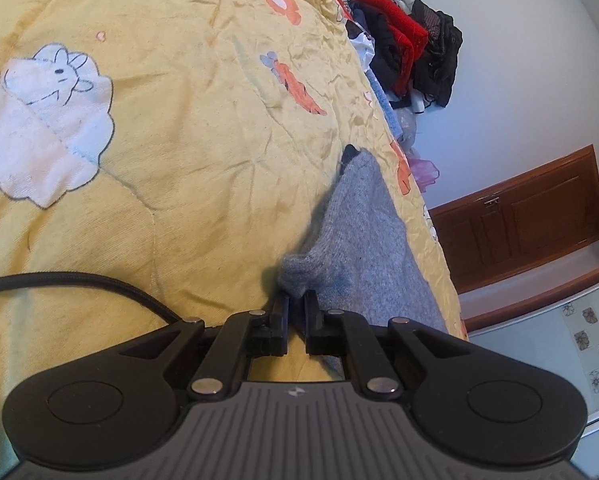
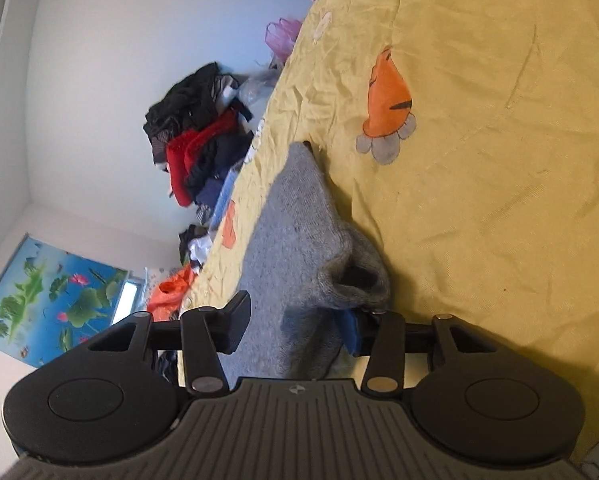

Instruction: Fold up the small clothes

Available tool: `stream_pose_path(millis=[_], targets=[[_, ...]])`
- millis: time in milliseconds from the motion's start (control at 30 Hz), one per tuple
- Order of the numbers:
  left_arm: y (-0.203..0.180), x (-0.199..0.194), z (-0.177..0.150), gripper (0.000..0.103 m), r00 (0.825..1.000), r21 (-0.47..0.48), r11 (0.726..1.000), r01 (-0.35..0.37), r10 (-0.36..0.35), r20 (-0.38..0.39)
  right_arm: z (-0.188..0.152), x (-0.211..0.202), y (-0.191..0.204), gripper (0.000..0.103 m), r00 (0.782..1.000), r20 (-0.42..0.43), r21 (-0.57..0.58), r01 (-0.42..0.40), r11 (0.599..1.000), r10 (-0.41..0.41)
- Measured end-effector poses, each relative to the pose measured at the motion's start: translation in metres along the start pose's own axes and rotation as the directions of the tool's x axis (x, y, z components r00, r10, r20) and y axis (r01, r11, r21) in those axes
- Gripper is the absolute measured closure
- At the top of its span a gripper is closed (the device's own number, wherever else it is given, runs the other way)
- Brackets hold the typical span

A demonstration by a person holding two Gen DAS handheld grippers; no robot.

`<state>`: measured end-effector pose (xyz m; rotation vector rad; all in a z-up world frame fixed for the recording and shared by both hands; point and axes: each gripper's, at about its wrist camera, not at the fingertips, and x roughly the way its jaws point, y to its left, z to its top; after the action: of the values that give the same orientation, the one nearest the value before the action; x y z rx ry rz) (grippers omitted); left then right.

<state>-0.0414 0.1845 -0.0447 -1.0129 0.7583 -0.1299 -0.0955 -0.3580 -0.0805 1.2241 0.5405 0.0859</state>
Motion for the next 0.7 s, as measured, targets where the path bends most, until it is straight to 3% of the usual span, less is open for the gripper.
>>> stream_pose_path(millis=[67,167,333,433,500,567,633,700], targets=[[0.004,-0.001,0.002,0.095,1.0,-0.035,0.999,0.011,-0.011,-0.016,0.004,-0.002,0.001,0.066,0.996,-0.029,0.021,0.088,0.996,-0.088],[0.006,-0.001,0.001,0.094,1.0,-0.063,0.998,0.019,-0.02,-0.017,0.0,-0.012,0.007,0.056,0.984,-0.028,0.0,0.174,0.985,-0.174],[-0.005,0.01,-0.005,0.093,0.999,-0.067,0.998,0.003,-0.001,0.039,-0.004,-0.001,0.022,0.027,0.985,0.015,-0.06,0.172,0.983,-0.171],[-0.013,0.018,-0.004,0.092,0.999,-0.062,0.998,-0.003,0.006,0.04,-0.005,0.017,0.034,0.004,0.985,0.064,-0.095,0.168,0.981,-0.162],[-0.013,0.02,-0.003,0.092,0.999,-0.071,0.997,0.003,0.0,0.045,-0.008,0.026,0.038,0.002,0.983,0.084,-0.144,0.173,0.974,-0.162],[-0.009,0.021,-0.002,0.092,0.998,-0.075,0.997,0.029,-0.025,0.056,-0.011,0.031,0.041,0.009,0.98,0.102,-0.203,0.19,0.96,-0.172],[-0.006,0.02,-0.001,0.092,0.997,-0.108,0.993,0.051,-0.045,0.057,-0.011,0.035,0.035,0.05,0.978,0.082,-0.194,0.206,0.959,-0.193],[0.001,0.018,0.0,0.092,0.996,-0.161,0.984,0.081,-0.075,0.041,-0.007,0.03,0.022,0.054,0.985,0.07,-0.129,0.167,0.977,-0.159]])
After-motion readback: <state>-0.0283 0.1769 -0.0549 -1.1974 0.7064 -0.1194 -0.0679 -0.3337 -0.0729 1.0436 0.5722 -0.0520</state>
